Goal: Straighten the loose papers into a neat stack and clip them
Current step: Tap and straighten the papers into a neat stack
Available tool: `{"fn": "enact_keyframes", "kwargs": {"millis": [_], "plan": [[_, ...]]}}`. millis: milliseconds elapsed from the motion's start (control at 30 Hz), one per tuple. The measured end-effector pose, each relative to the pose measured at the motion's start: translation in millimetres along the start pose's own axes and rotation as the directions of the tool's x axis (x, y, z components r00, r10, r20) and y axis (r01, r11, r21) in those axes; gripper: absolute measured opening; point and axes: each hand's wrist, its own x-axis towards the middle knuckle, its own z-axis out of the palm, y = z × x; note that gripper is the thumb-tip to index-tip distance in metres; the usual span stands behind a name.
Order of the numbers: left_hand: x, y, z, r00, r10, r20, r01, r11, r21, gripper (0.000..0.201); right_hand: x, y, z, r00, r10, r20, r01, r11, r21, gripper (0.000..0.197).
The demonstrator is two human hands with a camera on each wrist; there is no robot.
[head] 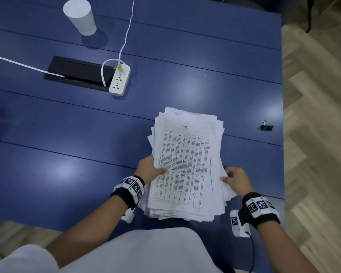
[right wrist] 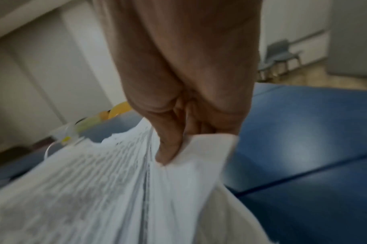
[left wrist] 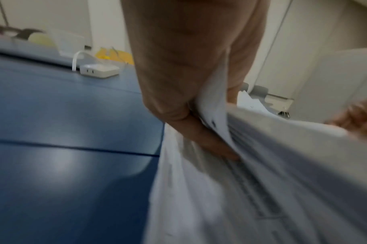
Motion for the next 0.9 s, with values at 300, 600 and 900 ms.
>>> {"fn": "enact_keyframes", "kwargs": {"millis": [300, 600, 900], "plan": [[-6, 2, 7, 0.953, -0.187, 0.238, 0.256, 0.917, -0.306, 0.081, -13, 25, -20, 0.882, 0.114, 0.457, -0.262, 0.925, 0.274, 0.028], [-4, 4, 8, 0.966, -0.156, 0.205, 0.214, 0.929, -0.301, 0.066, -28, 29, 2, 0.856, 0.048, 0.514, -0.246, 0.913, 0.324, 0.055], [6, 11, 8, 0.991, -0.065, 0.119, 0.081, 0.987, -0.136, 0.059, -9, 3, 7, 0.949, 0.114, 0.293, -0.250, 0.839, 0.484, 0.031]]}}
